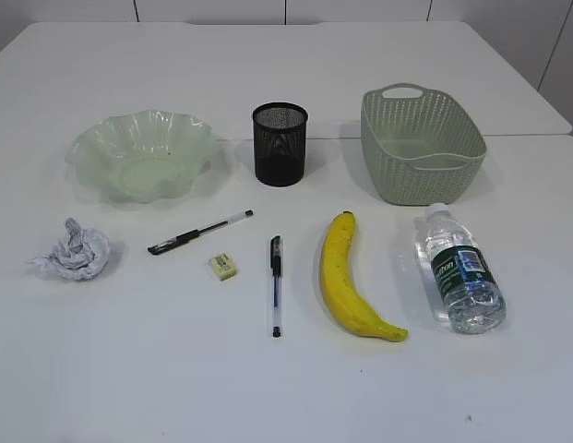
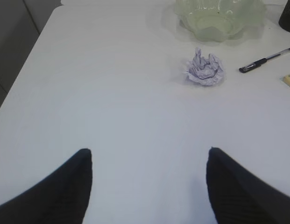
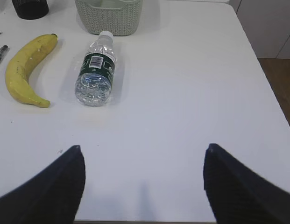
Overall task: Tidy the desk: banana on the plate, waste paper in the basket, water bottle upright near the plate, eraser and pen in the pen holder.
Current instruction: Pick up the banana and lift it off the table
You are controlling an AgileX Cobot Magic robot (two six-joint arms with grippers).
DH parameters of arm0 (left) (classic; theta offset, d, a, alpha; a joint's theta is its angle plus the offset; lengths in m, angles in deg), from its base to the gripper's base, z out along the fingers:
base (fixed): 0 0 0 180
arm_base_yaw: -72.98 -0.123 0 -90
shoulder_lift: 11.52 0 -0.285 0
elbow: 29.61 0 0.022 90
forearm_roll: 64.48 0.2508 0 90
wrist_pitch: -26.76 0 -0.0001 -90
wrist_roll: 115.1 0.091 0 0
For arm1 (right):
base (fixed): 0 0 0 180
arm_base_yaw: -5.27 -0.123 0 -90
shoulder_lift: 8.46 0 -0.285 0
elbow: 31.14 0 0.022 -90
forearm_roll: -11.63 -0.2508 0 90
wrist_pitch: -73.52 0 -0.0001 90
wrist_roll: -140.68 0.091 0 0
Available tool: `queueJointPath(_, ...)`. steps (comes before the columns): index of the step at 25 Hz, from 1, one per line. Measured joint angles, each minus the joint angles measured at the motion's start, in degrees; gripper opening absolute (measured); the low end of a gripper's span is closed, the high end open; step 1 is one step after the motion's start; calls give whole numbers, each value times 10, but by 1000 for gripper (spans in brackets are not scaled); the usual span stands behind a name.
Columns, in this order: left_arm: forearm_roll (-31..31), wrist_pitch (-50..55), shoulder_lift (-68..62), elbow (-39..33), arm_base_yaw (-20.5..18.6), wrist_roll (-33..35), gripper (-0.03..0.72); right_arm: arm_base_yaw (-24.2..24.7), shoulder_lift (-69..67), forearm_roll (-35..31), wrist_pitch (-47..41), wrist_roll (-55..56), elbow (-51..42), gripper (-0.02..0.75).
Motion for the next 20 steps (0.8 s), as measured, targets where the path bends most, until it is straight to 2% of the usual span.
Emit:
queueJointPath(15, 0, 0, 0, 0, 0, 0, 535, 0, 0, 0, 0, 0, 0, 587)
queueJointPath(20, 0, 0, 0, 0, 0, 0, 509, 0, 0, 0, 0, 0, 0, 587)
